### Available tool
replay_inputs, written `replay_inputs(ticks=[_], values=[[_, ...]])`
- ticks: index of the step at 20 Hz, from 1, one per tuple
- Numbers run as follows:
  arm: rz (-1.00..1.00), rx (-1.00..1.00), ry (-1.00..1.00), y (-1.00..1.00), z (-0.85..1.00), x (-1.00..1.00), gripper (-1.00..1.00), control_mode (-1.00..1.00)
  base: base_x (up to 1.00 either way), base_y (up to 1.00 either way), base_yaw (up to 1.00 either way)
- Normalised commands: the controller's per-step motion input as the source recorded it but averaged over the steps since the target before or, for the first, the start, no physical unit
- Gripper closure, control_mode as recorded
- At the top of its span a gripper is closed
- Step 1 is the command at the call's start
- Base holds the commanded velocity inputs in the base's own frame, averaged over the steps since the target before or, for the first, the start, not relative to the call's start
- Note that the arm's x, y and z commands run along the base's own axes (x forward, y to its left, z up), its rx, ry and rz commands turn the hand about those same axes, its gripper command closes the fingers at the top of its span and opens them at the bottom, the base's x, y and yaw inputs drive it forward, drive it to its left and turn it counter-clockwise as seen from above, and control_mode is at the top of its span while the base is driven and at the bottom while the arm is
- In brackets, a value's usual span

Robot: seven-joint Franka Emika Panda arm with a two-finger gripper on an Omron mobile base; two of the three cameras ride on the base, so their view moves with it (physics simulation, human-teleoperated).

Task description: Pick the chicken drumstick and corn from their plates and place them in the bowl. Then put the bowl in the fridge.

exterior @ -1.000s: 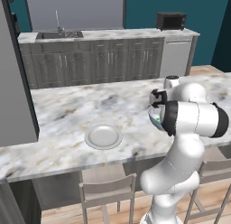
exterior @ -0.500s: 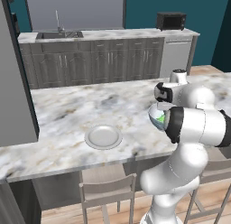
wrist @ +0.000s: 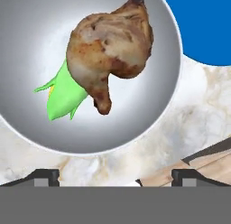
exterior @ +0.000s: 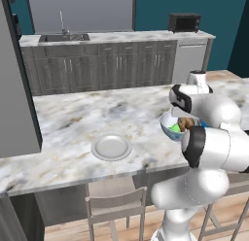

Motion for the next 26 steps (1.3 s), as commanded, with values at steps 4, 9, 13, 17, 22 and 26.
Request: replay_inputs(ticks=[4,9,13,17,22,26], values=[[0.08,0.00,-0.05,0.27,0.06,-0.28,-1.00,-1.00,0.00,0.00,0.00],[0.15,0.00,-0.01,0.24,0.02,-0.19,-1.00,-1.00,0.00,0.00,0.00],[0.26,-0.04,0.00,0.14,0.00,-0.01,-1.00,-1.00,0.00,0.00,0.00],[0.34,-0.05,0.02,0.05,0.00,0.14,-1.00,-1.00,0.00,0.00,0.00],[0.40,-0.04,0.07,0.01,0.00,0.24,-1.00,-1.00,0.00,0.00,0.00],[0.33,-0.02,0.08,0.06,-0.04,0.09,-1.00,-1.00,0.00,0.00,0.00]])
